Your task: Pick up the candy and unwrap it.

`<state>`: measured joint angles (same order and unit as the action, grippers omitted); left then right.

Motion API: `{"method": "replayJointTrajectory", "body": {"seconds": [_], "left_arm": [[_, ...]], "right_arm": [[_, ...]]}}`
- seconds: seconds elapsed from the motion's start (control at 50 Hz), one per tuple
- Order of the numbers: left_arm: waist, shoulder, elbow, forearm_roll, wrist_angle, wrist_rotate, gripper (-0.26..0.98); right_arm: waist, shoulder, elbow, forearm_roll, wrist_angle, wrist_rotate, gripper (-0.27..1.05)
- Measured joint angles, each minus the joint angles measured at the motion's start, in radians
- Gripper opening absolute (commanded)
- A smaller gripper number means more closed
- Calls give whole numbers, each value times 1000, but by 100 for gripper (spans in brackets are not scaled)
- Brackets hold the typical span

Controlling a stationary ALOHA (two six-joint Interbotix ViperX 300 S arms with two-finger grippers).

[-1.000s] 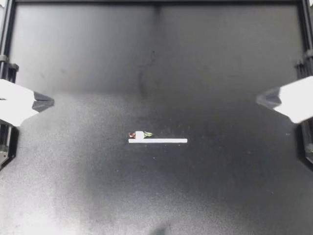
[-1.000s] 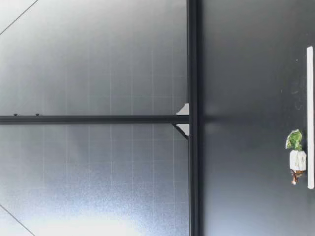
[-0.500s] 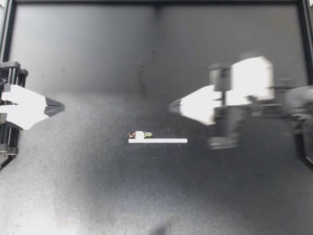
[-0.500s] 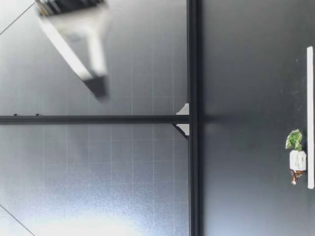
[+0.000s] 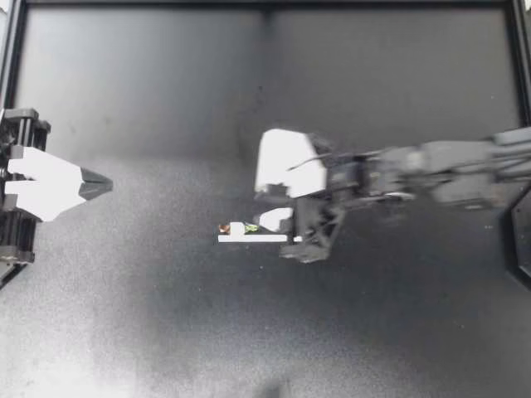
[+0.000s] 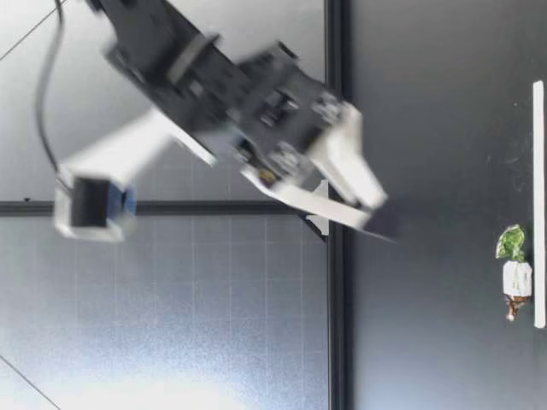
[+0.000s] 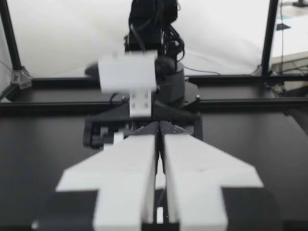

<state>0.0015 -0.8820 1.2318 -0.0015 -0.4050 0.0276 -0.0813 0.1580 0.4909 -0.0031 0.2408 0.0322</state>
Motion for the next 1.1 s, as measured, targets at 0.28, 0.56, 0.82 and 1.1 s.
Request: {"method": "replayJointTrajectory", "body": {"seconds": [0.28, 0.56, 0.82, 1.1], "left_arm": [[0, 5, 12, -2, -2, 0, -9], [0, 5, 17, 0, -2, 0, -9], [0, 5, 21, -2, -2, 0, -9], [-2, 5, 21, -2, -2, 0, -9]], "right_arm": [[0, 135, -86, 0, 84, -2, 51], [0, 186, -107, 0, 86, 0, 51], [0, 219, -112, 0, 86, 2, 50], [0, 227, -123, -2, 101, 0, 9]]}}
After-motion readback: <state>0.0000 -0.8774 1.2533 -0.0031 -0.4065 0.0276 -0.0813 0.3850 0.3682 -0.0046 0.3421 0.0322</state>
